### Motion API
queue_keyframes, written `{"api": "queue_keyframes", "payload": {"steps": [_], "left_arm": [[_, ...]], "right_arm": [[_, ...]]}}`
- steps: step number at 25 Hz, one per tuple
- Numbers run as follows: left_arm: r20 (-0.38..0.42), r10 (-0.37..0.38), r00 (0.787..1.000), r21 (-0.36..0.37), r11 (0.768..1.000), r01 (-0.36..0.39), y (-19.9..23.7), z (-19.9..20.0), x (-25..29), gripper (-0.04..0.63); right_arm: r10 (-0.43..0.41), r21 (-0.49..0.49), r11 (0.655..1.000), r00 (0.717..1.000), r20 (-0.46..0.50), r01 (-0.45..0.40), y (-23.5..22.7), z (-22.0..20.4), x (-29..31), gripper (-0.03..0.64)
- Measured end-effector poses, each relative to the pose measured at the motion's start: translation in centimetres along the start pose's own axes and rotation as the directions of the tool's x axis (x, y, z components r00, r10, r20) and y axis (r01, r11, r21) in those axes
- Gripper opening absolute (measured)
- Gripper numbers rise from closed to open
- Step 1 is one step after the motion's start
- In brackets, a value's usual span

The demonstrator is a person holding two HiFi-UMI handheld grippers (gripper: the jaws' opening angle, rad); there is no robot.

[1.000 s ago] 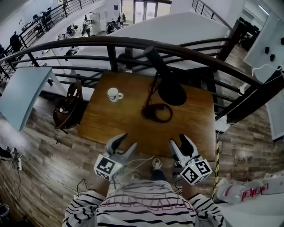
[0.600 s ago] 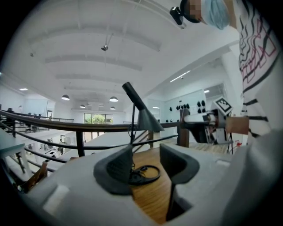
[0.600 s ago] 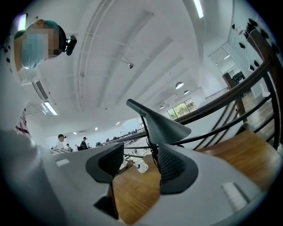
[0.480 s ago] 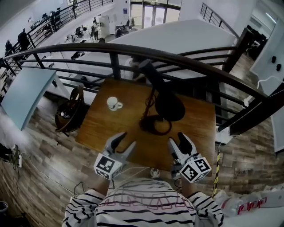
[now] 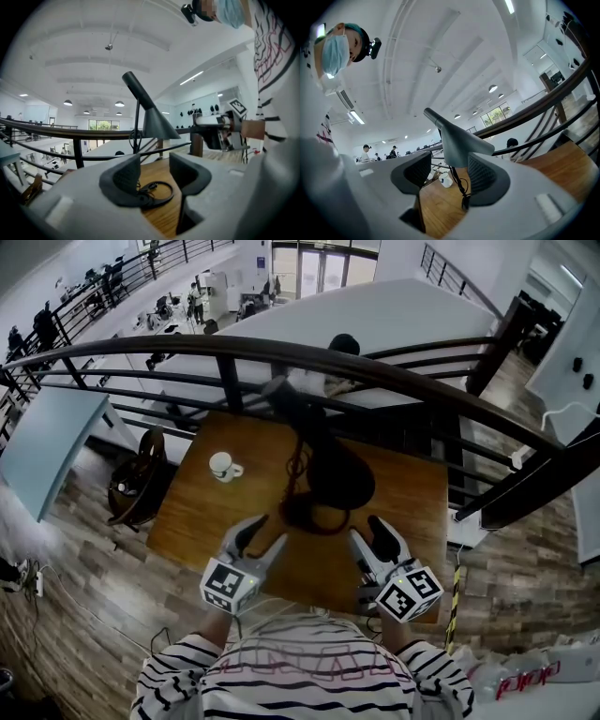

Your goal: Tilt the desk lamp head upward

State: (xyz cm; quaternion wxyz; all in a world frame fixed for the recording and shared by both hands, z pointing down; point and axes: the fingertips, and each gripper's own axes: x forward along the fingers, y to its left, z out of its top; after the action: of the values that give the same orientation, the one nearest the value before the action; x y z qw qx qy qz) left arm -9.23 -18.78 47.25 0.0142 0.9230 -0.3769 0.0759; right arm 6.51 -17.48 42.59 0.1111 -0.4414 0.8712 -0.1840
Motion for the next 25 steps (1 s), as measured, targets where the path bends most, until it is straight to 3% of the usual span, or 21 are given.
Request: {"api": "queue_keyframes", "payload": {"steps": [12, 18, 25], "left_arm": [[-0.009, 0.027, 1.0, 0.093, 0.995, -0.026, 3.0, 1.0, 6.1, 0.189], [-0.035, 0.052, 0.998, 0.097, 0.994, -0.048, 5.1, 0.8, 9.3, 0.189], [-0.078, 0.046, 0.996, 0.125, 0.991, -0.036, 6.3, -0.1, 13.5, 0.193]], "right_arm": [[0.058, 0.033, 0.998, 0.998, -0.009, -0.058, -2.1, 0.4, 1.7, 0.23], [0.049, 0.056, 0.997, 0.999, -0.02, -0.047, -3.6, 0.1, 2.2, 0.233], [0.089, 0.147, 0.985, 0.996, 0.01, -0.089, -4.4, 0.3, 2.6, 0.259]]}}
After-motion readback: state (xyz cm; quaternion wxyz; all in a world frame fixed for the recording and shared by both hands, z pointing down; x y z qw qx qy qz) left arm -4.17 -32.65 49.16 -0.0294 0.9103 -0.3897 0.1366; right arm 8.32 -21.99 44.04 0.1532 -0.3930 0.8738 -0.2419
